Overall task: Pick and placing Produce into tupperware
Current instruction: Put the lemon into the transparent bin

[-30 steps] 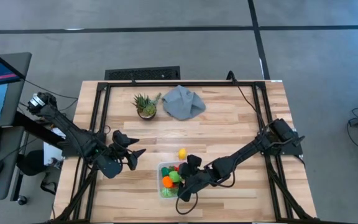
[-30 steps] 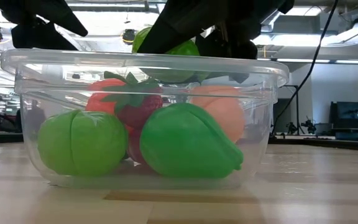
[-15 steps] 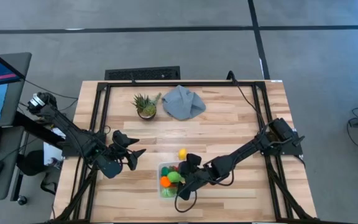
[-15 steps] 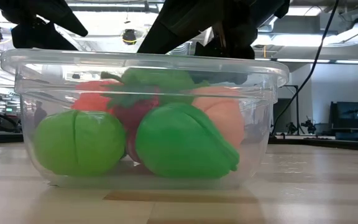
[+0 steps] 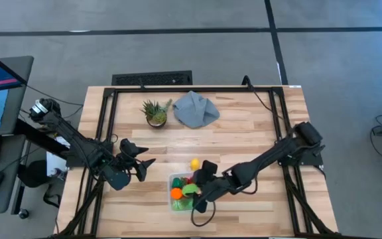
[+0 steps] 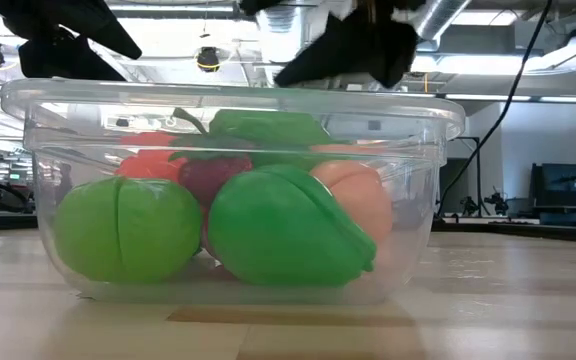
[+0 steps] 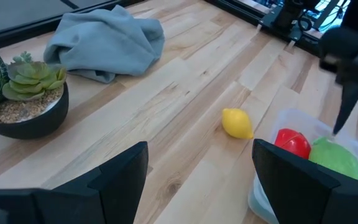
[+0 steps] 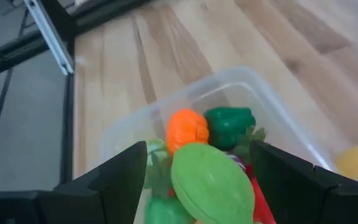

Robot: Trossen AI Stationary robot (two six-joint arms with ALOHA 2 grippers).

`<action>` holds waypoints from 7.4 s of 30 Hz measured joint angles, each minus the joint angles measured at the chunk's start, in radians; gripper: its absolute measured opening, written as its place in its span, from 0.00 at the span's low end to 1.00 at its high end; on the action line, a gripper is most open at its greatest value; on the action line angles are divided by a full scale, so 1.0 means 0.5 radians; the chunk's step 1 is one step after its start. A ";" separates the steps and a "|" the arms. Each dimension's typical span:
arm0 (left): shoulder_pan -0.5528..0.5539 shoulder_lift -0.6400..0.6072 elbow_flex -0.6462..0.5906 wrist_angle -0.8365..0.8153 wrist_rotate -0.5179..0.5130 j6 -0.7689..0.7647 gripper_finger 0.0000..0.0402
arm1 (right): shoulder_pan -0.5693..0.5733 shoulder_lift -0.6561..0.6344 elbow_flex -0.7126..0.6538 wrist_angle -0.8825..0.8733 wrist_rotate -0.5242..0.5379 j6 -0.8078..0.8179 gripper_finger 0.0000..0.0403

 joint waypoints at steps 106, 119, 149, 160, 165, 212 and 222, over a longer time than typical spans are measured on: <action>0.002 0.007 0.001 -0.013 -0.262 -0.320 0.69 | -0.749 -0.016 0.049 -0.731 -0.804 -3.410 0.68; 0.001 0.007 0.001 -0.012 -0.301 -0.327 0.69 | -0.742 -0.016 0.047 -0.675 -0.794 -3.351 0.89; 0.002 0.010 -0.001 -0.021 -0.300 -0.330 0.69 | -0.712 0.236 0.064 -0.650 -0.727 -3.757 0.90; 0.002 0.010 -0.001 -0.044 -0.301 -0.330 0.69 | -0.711 0.250 0.066 -0.559 -0.734 -3.653 0.89; 0.002 0.010 -0.001 -0.049 -0.302 -0.330 0.69 | -0.711 0.250 0.066 -0.580 -0.736 -3.653 0.89; 0.001 0.010 0.000 -0.063 -0.317 -0.333 0.69 | -0.925 0.381 0.165 -0.698 -0.793 -2.655 0.76; 0.001 0.010 0.000 -0.100 -0.317 -0.340 0.69 | -0.927 0.381 0.165 -0.707 -0.847 -2.655 0.72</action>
